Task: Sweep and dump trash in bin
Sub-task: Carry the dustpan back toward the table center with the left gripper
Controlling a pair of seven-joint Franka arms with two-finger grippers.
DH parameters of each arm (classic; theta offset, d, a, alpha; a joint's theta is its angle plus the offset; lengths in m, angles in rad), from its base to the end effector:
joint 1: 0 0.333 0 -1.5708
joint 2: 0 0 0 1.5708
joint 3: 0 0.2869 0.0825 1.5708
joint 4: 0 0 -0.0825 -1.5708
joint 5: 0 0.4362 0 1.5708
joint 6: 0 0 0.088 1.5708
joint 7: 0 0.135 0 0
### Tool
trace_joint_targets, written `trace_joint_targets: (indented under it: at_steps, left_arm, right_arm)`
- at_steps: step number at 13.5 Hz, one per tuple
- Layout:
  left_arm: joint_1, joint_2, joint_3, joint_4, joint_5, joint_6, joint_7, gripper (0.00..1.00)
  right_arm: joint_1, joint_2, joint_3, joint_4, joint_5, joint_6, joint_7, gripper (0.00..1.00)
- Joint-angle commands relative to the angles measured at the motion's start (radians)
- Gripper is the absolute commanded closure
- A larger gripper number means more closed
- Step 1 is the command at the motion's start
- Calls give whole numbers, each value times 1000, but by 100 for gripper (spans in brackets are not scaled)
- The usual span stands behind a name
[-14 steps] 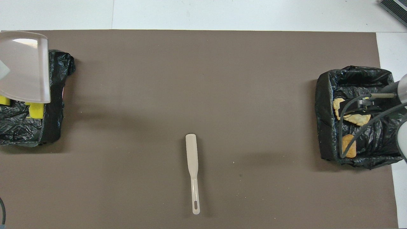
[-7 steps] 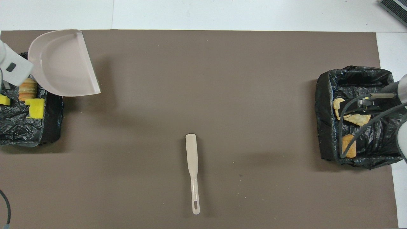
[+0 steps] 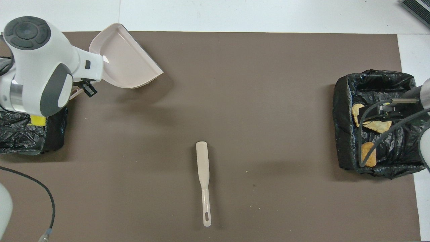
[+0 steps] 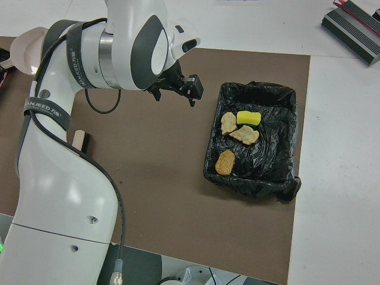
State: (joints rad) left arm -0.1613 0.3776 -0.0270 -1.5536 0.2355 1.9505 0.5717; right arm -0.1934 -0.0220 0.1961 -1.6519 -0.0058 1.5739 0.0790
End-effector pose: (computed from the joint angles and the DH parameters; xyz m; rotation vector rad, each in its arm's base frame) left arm 0.7030 -0.1103 0.3616 -2.6751 1.2002 0.0305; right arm 0.5969 0.0017 0.5383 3.1257 -0.1193 -0.0876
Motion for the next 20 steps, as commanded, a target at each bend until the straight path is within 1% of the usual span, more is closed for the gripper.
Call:
trace_joint_targets:
  at_steps: [1,5,6,8,10,11,13,15,17,18,20]
  left_arm:
    - [-72,3,18,-3,-48,19,-261,100]
    - [-158,12,19,9,-126,18,-603,100]
    - [-175,24,18,30,-142,15,-675,100]
    - [-204,41,18,59,-174,8,-777,100]
    - [-225,50,18,82,-183,13,-896,100]
    - [-244,67,16,108,-186,10,-939,100]
    - [-259,93,16,159,-222,7,-995,100]
    - [-282,130,16,205,-225,16,-1036,100]
    - [-313,156,16,227,-223,33,-1046,100]
    - [-316,170,16,246,-225,37,-1052,100]
    - [-317,188,-7,253,-225,44,-1053,100]
  right_arm:
    - [-14,-21,6,-29,20,26,5,0]
    - [-14,-21,6,-29,20,26,5,0]
    - [-15,-21,6,-29,20,26,5,0]
    - [-15,-21,6,-29,20,26,5,0]
    - [-14,-21,6,-29,20,26,5,0]
    - [-14,-21,6,-29,20,26,5,0]
    - [-15,-21,6,-29,20,26,5,0]
    - [-14,-21,6,-29,20,26,5,0]
    - [-14,-21,6,-29,20,26,5,0]
    - [-15,-21,6,-29,20,26,5,0]
    - [-14,-21,6,-29,20,26,5,0]
